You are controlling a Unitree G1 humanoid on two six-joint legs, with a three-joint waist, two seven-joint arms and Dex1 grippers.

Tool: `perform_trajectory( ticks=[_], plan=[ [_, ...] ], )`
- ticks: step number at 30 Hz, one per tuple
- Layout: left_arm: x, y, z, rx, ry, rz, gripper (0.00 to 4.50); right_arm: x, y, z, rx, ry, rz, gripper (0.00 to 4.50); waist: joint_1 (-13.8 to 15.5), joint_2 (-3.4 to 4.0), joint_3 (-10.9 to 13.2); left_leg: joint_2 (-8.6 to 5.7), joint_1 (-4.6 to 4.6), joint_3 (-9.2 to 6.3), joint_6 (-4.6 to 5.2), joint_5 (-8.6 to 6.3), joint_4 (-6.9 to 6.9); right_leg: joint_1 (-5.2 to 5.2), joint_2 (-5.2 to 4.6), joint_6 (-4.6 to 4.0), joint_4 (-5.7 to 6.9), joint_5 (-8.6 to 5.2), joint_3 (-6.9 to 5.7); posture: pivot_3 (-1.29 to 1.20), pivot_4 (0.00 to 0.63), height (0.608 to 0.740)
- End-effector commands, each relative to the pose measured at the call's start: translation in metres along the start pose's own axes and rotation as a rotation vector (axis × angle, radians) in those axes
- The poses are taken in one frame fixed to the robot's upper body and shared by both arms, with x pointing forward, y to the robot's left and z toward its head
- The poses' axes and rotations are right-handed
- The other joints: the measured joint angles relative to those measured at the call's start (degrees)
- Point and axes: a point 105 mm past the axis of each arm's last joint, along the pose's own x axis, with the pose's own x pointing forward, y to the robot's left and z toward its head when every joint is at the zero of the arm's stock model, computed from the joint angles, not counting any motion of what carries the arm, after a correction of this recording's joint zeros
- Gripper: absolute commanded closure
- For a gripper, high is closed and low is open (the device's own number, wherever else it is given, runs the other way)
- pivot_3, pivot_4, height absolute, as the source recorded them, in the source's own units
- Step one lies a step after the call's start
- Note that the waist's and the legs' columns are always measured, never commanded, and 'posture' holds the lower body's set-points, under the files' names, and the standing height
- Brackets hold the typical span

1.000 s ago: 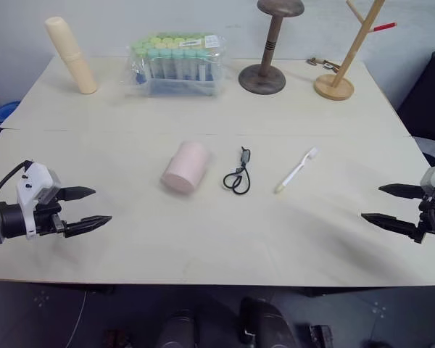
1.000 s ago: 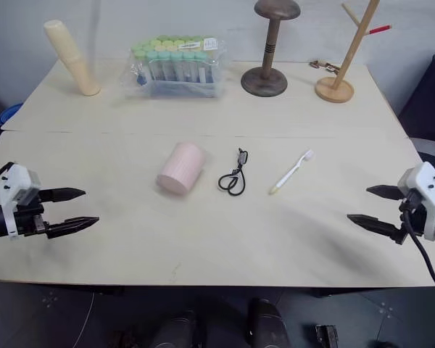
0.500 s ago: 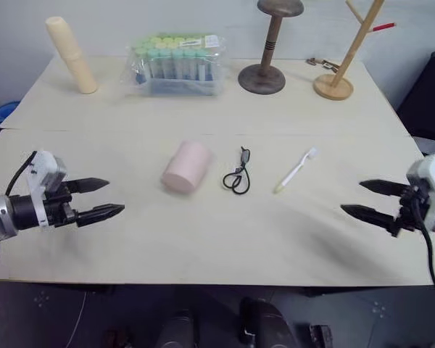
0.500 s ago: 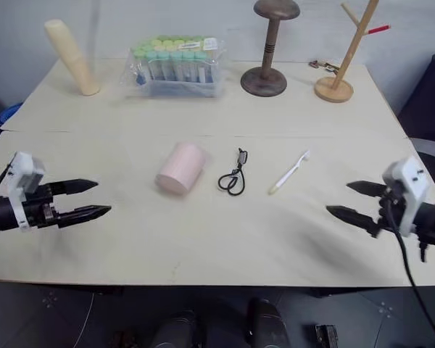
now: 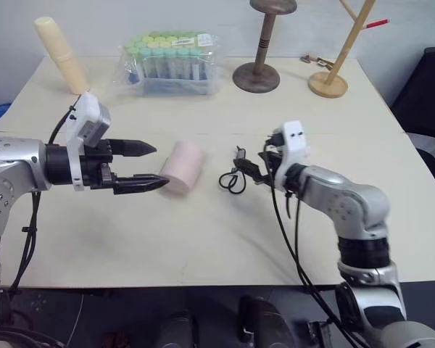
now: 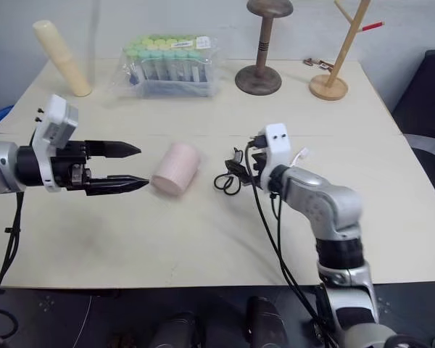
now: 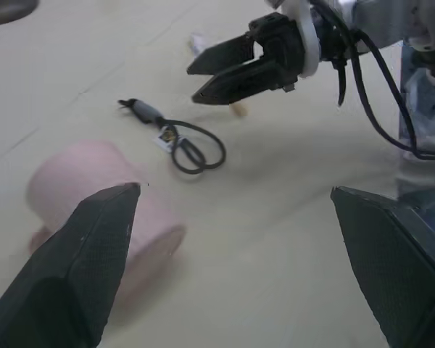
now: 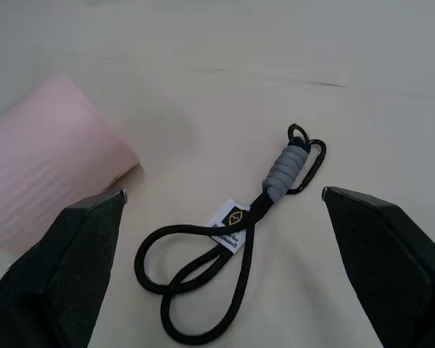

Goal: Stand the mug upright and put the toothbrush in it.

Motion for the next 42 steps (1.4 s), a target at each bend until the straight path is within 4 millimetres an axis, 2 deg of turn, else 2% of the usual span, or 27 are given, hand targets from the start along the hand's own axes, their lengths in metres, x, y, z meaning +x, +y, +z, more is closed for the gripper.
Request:
perform_trajectory(
  ticks=[1,3,9,10,12,17,19,23,24,26,28,30,32,34,35,37,39,41,42],
  plan=[
    [-0.002,0.003,0.008,0.074,-0.006,0.018,0.02,0.025,-0.006,-0.001,-0.032,0.004,-0.059,0.00,-0.52,0.00,0.00,0.00,0.00,-0.01,0.00,0.00,-0.01,0.00,0.00,0.00,0.00,0.00,-0.02,0.00,0.150,0.740],
    [-0.002,0.003,0.009,0.081,-0.007,0.015,0.02,0.035,-0.007,-0.003,-0.045,0.012,-0.073,0.00,-1.23,0.00,0.00,0.02,0.00,-0.03,-0.01,0.01,-0.05,0.00,0.00,0.00,0.00,0.00,-0.05,0.00,0.150,0.740],
    [-0.001,0.002,0.005,0.096,-0.008,0.020,0.02,0.061,0.012,-0.016,-0.058,0.058,0.011,0.00,-2.87,0.00,0.00,0.06,0.02,-0.06,-0.03,0.02,-0.14,-0.02,-0.01,-0.01,0.00,-0.01,-0.06,0.00,0.150,0.740],
    [-0.001,0.002,0.004,0.097,-0.008,0.021,0.00,0.065,0.014,-0.017,-0.057,0.059,0.016,0.18,-3.10,0.00,0.00,0.07,0.04,-0.07,-0.04,0.02,-0.15,-0.01,0.00,-0.01,0.00,-0.01,-0.06,0.00,0.150,0.740],
    [0.000,0.002,0.004,0.099,-0.010,0.022,0.00,0.069,0.016,-0.019,-0.058,0.061,0.024,0.58,-3.61,0.01,0.00,0.09,0.06,-0.08,-0.06,0.03,-0.20,-0.01,0.00,-0.02,0.00,-0.01,-0.07,0.00,0.150,0.740],
    [0.001,0.003,0.004,0.103,-0.015,0.026,0.00,0.075,0.031,-0.018,-0.083,0.052,0.083,2.24,-4.20,0.01,0.00,0.09,0.06,-0.13,-0.06,0.03,-0.23,-0.01,-0.01,-0.03,0.02,-0.02,-0.06,0.00,0.150,0.740],
    [0.001,0.004,0.004,0.103,-0.016,0.028,0.00,0.075,0.031,-0.018,-0.085,0.051,0.085,3.01,-4.22,0.01,0.00,0.10,0.06,-0.14,-0.06,0.03,-0.24,-0.01,-0.01,-0.03,0.02,-0.02,-0.06,0.00,0.150,0.740],
    [0.003,0.003,0.005,0.107,-0.025,0.020,0.00,0.072,0.026,-0.018,-0.087,0.043,0.073,4.28,-4.08,0.01,0.00,0.10,0.06,-0.15,-0.06,0.03,-0.24,-0.01,-0.03,-0.04,0.02,-0.02,-0.05,0.00,0.150,0.740],
    [0.005,0.003,0.006,0.110,-0.031,0.012,0.00,0.069,0.022,-0.016,-0.087,0.032,0.061,4.48,-3.95,0.01,0.00,0.09,0.05,-0.17,-0.06,0.03,-0.24,-0.01,-0.04,-0.04,0.02,-0.02,-0.06,0.00,0.150,0.740],
    [0.009,0.001,0.008,0.112,-0.049,-0.007,0.00,0.061,0.013,-0.005,-0.074,-0.009,0.030,4.48,-3.82,0.01,0.00,0.06,0.05,-0.19,-0.06,0.03,-0.23,0.00,-0.08,-0.04,0.03,-0.02,-0.06,0.00,0.150,0.740],
    [0.014,-0.002,0.010,0.112,-0.072,-0.028,0.00,0.050,0.004,0.008,-0.070,-0.056,-0.001,4.48,-3.46,0.02,0.01,0.05,0.00,-0.25,-0.06,0.03,-0.21,0.00,-0.08,-0.04,0.03,-0.02,-0.08,0.00,0.150,0.740],
    [0.026,-0.008,0.015,0.110,-0.113,-0.075,0.00,0.021,-0.022,0.035,-0.050,-0.150,-0.097,4.48,-2.91,0.06,0.03,0.04,-0.07,-0.30,-0.06,0.03,-0.15,-0.01,-0.09,-0.03,0.02,-0.02,-0.09,0.00,0.150,0.740],
    [0.042,-0.018,0.021,0.119,-0.152,-0.142,0.00,-0.026,-0.054,0.061,-0.006,-0.241,-0.217,4.48,-2.09,0.09,0.05,0.02,-0.23,-0.41,-0.06,0.03,0.00,-0.03,-0.13,-0.03,0.02,-0.02,-0.14,0.00,0.150,0.740],
    [0.055,-0.025,0.026,0.118,-0.186,-0.196,0.00,-0.069,-0.080,0.068,0.007,-0.274,-0.328,4.48,-0.98,0.14,0.08,0.02,-0.53,-0.70,-0.05,0.03,0.18,-0.11,-0.19,-0.03,0.01,-0.02,-0.27,0.00,0.150,0.740],
    [0.059,-0.027,0.029,0.115,-0.200,-0.212,0.00,-0.084,-0.088,0.067,0.009,-0.273,-0.374,4.48,-0.62,0.14,0.08,-0.01,-0.70,-0.76,-0.05,0.03,0.31,-0.19,-0.18,-0.01,0.00,-0.01,-0.33,0.00,0.150,0.740],
    [0.071,-0.033,0.032,0.110,-0.222,-0.257,0.00,-0.121,-0.114,0.055,-0.005,-0.230,-0.509,4.48,-0.56,0.07,0.04,-0.02,-0.74,-0.82,-0.05,0.03,0.31,-0.17,-0.12,-0.01,-0.03,-0.01,-0.39,0.00,0.150,0.740],
    [0.081,-0.041,0.033,0.117,-0.228,-0.309,0.00,-0.155,-0.138,0.034,0.029,-0.184,-0.626,4.48,-0.22,0.05,0.03,-0.02,-0.72,-0.81,-0.05,0.03,0.29,-0.13,-0.09,-0.01,-0.05,-0.01,-0.39,0.00,0.150,0.740],
    [0.094,-0.050,0.039,0.138,-0.247,-0.380,0.00,-0.182,-0.157,-0.013,0.079,-0.072,-0.732,4.48,-0.84,0.17,0.07,-0.01,-0.59,-0.45,0.00,0.06,0.24,-0.16,-0.09,0.05,0.02,0.03,-0.14,0.00,0.150,0.740],
    [0.098,-0.053,0.041,0.145,-0.251,-0.404,0.00,-0.190,-0.160,-0.029,0.089,-0.036,-0.754,4.48,0.19,0.10,0.03,0.01,-0.25,-0.26,-0.01,0.11,0.04,-0.05,-0.06,0.05,0.05,0.03,0.00,0.00,0.150,0.740]
  ],
)
